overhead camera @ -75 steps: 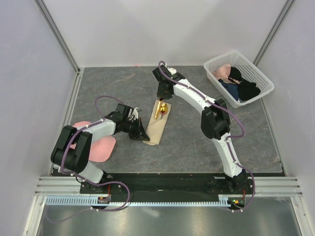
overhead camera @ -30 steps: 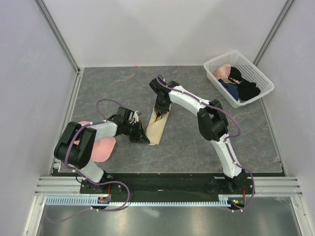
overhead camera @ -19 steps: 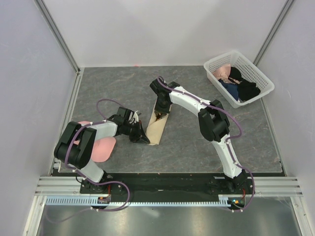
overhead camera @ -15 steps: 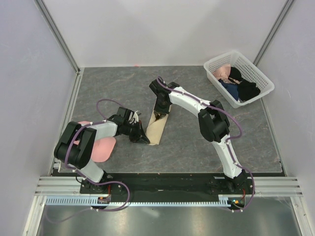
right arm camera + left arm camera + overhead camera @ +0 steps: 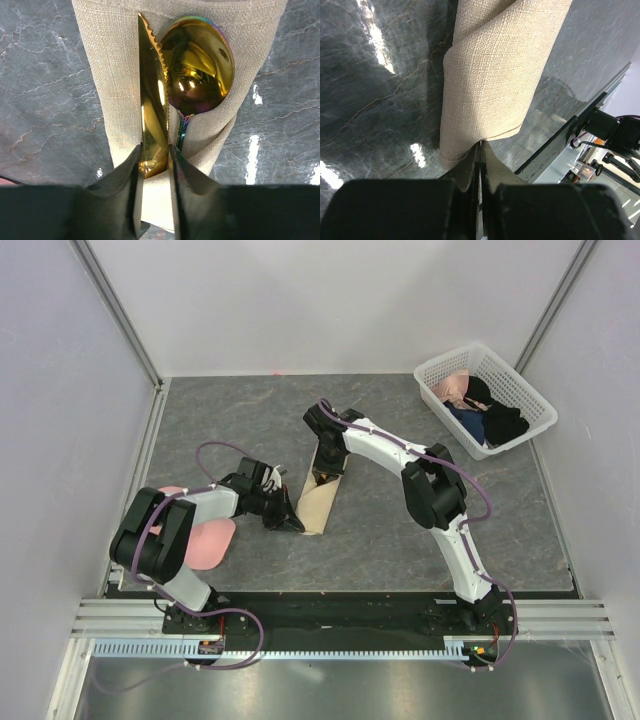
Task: Fold the napkin into a case and place the utensils inside
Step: Insert the knife into the folded napkin, then reset both arms
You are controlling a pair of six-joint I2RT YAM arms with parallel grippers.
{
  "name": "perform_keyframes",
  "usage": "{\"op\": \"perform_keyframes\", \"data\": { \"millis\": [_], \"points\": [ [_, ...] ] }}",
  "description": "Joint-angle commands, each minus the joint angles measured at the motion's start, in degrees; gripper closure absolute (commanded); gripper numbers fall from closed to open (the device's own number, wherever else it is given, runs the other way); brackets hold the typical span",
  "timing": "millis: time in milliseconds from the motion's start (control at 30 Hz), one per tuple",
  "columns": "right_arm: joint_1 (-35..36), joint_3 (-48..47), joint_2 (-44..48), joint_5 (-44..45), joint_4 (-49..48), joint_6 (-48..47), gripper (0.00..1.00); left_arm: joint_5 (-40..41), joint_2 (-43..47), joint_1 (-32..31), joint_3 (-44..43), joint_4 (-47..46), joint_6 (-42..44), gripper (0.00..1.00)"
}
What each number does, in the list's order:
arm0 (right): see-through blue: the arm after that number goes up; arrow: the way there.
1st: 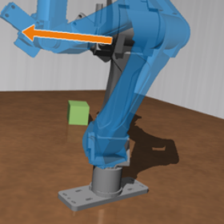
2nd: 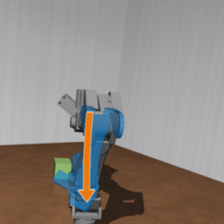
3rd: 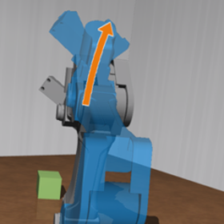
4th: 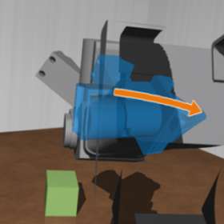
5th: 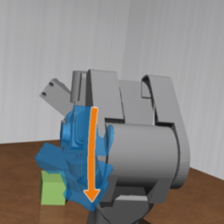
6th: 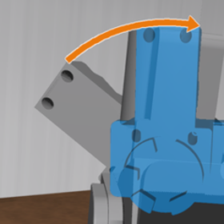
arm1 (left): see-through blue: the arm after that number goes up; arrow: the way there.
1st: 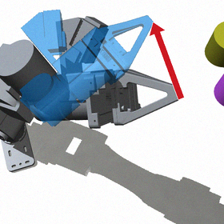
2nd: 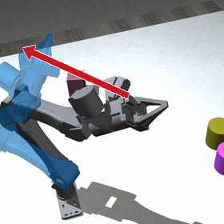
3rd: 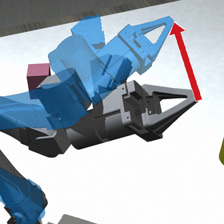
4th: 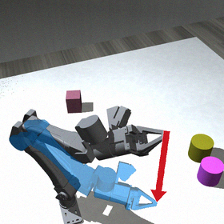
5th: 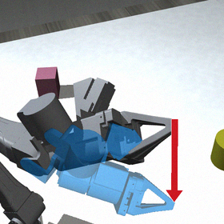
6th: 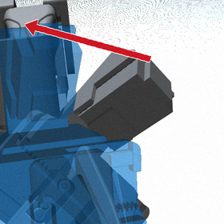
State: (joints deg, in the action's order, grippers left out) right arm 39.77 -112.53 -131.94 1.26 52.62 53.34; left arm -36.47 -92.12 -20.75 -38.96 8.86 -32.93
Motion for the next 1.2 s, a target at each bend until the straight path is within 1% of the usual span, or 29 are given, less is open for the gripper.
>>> {"op": "perform_keyframes", "data": {
  "millis": [0,33,67,133,167,267,367,433,467,500,533,567,600,633,667,700,733,767,800,833,867,900,933,967,1033,1067,1100,1133,1167],
  "points": [
    [0.3,-4.1,4.8,-1.0,1.6,-1.0,0.64,0.1,2.7,-0.1,-1.1,0.3,0.7,0.91],
    [0.3,-4.9,4.7,-0.8,2.4,-1.6,0.61,0.2,3.9,-0.1,-1.5,0.8,0.9,0.83],
    [0.1,-5.7,4.7,-0.7,2.7,-2.4,0.55,0.3,4.5,-0.2,-1.7,1.5,1.5,0.79],
    [0.1,-7.7,5.0,0.0,3.2,-3.2,0.50,0.3,5.5,-0.2,-3.0,3.7,1.9,0.72],
    [0.1,-8.3,5.1,0.0,3.2,-3.6,0.43,0.3,6.5,-0.2,-3.3,4.4,2.2,0.70],
    [0.0,-11.6,5.6,1.0,4.7,-5.3,0.36,0.4,8.7,0.0,-4.8,7.2,3.0,0.67],
    [0.0,-13.2,8.2,3.6,7.4,-8.1,0.32,0.8,12.6,-0.1,-6.1,10.4,4.0,0.66],
    [0.0,-9.3,14.1,5.3,7.4,-11.8,0.30,0.7,15.0,0.0,-6.9,12.4,4.4,0.65],
    [0.0,-6.8,19.4,7.1,6.8,-13.0,0.27,0.6,16.6,-0.1,-7.0,12.9,4.6,0.65],
    [0.0,-0.5,22.3,7.4,5.8,-14.7,0.25,0.4,19.2,-0.1,-6.9,13.2,4.7,0.64],
    [0.0,3.2,25.2,7.9,3.8,-16.5,0.23,0.4,20.7,-0.1,-6.7,13.6,4.5,0.60],
    [0.0,7.5,32.0,7.9,1.8,-17.2,0.20,0.5,22.1,-0.2,-6.7,14.0,4.0,0.56],
    [0.0,17.7,35.7,7.7,-0.6,-17.5,0.16,1.0,24.5,-1.2,-6.7,14.6,3.9,0.54],
    [-0.1,22.8,39.6,7.5,-5.0,-17.3,0.11,2.6,25.7,-2.3,-6.9,15.2,3.7,0.51],
    [0.0,27.8,47.0,7.2,-7.2,-16.0,0.02,3.8,26.6,-3.4,-6.9,16.2,2.9,0.50],
    [0.0,36.9,50.6,6.4,-8.9,-15.3,0.02,5.1,27.8,-6.2,-6.7,16.4,1.9,0.50],
    [0.0,40.9,53.9,6.3,-11.5,-14.2,0.02,7.4,30.0,-7.7,-6.4,16.5,0.8,0.49],
    [0.0,44.6,60.3,5.7,-12.6,-12.1,0.02,8.7,31.2,-9.0,-5.7,16.5,-2.6,0.49],
    [0.0,50.9,63.5,3.9,-13.5,-11.3,0.02,9.7,32.4,-11.6,-4.9,15.8,-4.6,0.49],
    [0.0,54.1,66.9,2.9,-16.1,-10.4,0.02,11.9,35.8,-12.9,-4.0,15.1,-6.2,0.48],
    [0.1,57.4,73.4,2.3,-17.9,-9.3,0.02,13.7,37.6,-14.3,-2.2,14.3,-9.0,0.48],
    [0.0,63.5,76.5,1.9,-19.4,-6.7,0.02,16.6,39.4,-16.6,-1.1,13.3,-10.4,0.46],
    [0.1,66.1,79.4,1.9,-21.7,-5.5,0.02,17.6,43.4,-16.9,0.1,12.5,-12.9,0.45],
    [0.1,70.6,84.0,2.1,-22.7,-3.9,0.02,18.5,45.2,-17.0,2.8,11.9,-14.2,0.44],
    [0.1,73.8,87.3,2.1,-23.7,-3.3,0.02,20.8,48.6,-17.0,4.8,11.0,-15.9,0.42],
    [0.0,77.2,89.4,1.4,-24.7,-3.3,0.02,21.2,51.4,-17.1,6.6,10.0,-16.1,0.38],
    [0.0,79.3,90.1,-0.1,-27.8,-2.9,0.02,22.5,52.6,-17.1,7.3,9.7,-16.2,0.37],
    [0.1,82.4,90.7,-0.8,-29.1,-2.5,0.02,23.4,55.0,-17.1,8.8,9.2,-16.3,0.37],
    [0.1,83.7,90.7,-2.7,-30.5,-2.5,0.02,24.0,56.2,-17.1,9.6,8.7,-16.3,0.36]
  ]
}}
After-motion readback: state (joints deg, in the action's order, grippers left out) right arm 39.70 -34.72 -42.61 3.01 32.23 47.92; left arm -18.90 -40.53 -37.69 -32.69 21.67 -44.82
